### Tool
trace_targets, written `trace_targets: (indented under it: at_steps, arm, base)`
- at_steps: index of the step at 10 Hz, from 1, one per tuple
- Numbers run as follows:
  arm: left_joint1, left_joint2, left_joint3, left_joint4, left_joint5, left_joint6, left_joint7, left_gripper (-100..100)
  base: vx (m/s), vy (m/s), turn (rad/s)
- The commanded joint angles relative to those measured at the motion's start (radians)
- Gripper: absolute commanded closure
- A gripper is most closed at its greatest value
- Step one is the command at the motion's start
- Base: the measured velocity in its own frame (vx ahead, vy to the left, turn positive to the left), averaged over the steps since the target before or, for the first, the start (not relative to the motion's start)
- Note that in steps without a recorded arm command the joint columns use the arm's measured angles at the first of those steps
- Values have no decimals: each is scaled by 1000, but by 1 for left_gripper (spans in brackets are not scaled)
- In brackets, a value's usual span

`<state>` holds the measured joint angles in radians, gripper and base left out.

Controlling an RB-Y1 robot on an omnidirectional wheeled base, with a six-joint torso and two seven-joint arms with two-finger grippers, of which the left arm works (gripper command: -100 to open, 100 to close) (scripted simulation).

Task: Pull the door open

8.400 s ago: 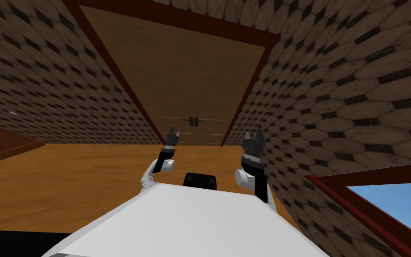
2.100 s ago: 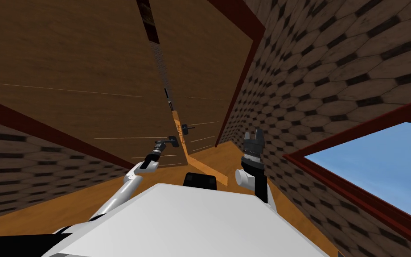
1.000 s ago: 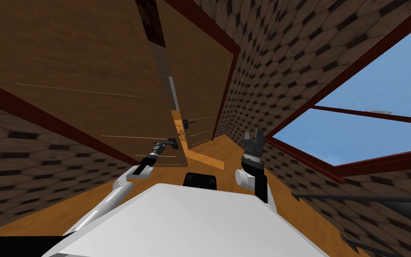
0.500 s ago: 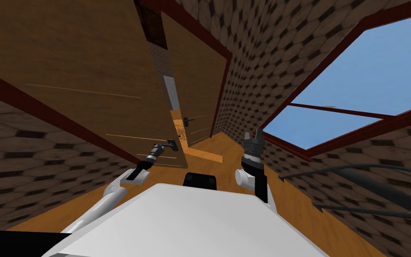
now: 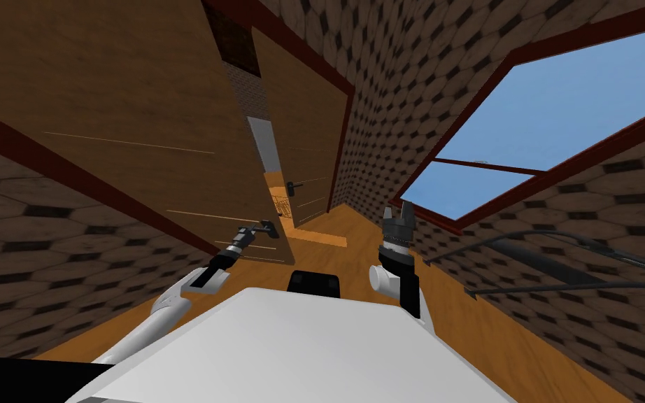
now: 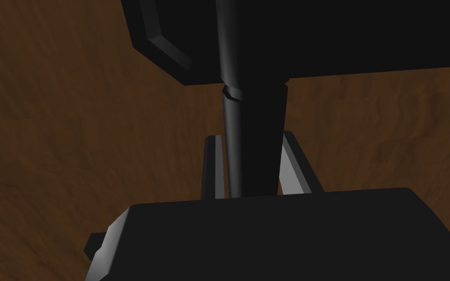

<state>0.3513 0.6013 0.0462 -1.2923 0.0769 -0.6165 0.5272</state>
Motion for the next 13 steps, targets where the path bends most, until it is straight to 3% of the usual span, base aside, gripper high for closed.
trace_targets:
  at_steps: [1, 5, 6, 7, 13]
  arm:
    - [14, 6, -16, 3, -5, -33, 11, 100]
    - [42, 34, -32, 9, -10, -88, 38, 100]
    - [32, 36, -21, 15, -6, -75, 35, 100]
    - [41, 44, -28, 24, -9, -96, 43, 100]
    - [60, 75, -45, 50, -15, -168, 72, 100]
  base:
    - [-206, 71, -149]
    - [-211, 78, -139]
    - [-105, 36, -23]
    - [-138, 36, -123]
    - [-193, 74, -151]
